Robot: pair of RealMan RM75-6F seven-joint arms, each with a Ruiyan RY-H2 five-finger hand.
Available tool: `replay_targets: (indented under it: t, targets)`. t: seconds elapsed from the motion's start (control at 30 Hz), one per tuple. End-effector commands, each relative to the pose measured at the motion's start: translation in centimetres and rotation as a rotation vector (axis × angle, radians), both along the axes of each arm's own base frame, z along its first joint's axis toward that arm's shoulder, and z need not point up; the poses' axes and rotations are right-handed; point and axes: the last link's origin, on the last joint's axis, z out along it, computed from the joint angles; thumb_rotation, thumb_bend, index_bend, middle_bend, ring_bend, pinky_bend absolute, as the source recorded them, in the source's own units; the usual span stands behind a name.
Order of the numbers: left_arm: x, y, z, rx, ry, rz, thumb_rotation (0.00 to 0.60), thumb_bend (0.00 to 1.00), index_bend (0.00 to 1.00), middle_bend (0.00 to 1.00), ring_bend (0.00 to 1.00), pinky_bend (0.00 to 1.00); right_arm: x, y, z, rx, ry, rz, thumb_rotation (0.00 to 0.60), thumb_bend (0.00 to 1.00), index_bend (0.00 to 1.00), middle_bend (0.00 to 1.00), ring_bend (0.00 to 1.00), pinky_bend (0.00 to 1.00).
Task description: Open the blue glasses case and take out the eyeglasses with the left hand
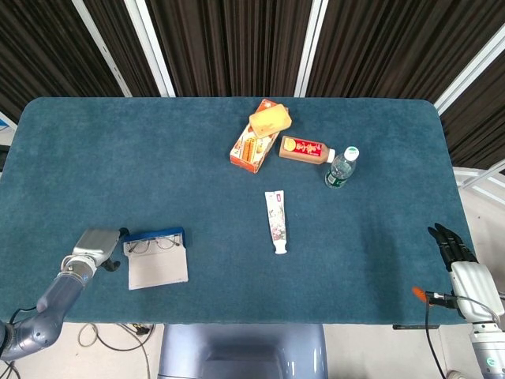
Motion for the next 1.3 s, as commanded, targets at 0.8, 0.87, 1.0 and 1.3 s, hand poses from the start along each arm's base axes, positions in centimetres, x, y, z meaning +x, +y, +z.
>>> replay_targets:
  t: [0.8, 0.87, 1.0, 1.3]
  targets:
    - [2.9, 1.4, -2.1, 0.291, -0.139, -0.105, 0.600, 0.32, 0.43, 1.00, 0.95, 1.00, 0.0, -0.1, 0.0, 0.002, -0.003, 0.001, 0.600, 0.12, 0.00, 0.00, 0.00, 0.19]
    - [3.3, 1.5, -2.5, 0.294, -0.143, -0.105, 0.600, 0.32, 0.43, 1.00, 0.95, 1.00, 0.0, -0.1, 0.0, 0.002, -0.006, 0.000, 0.600, 0.12, 0.00, 0.00, 0.00, 0.19]
    - [3.6, 1.6, -3.2, 0.300, -0.146, -0.097, 0.600, 0.32, 0.44, 1.00, 0.95, 1.00, 0.0, -0.1, 0.0, 0.003, -0.008, 0.001, 0.600, 0.12, 0.00, 0.00, 0.00, 0.19]
    - [4.1, 1.5, -4.1, 0.296, -0.142, -0.068, 0.600, 0.32, 0.42, 1.00, 0.95, 1.00, 0.0, -0.1, 0.0, 0.006, -0.009, 0.001, 0.600, 0.12, 0.00, 0.00, 0.00, 0.19]
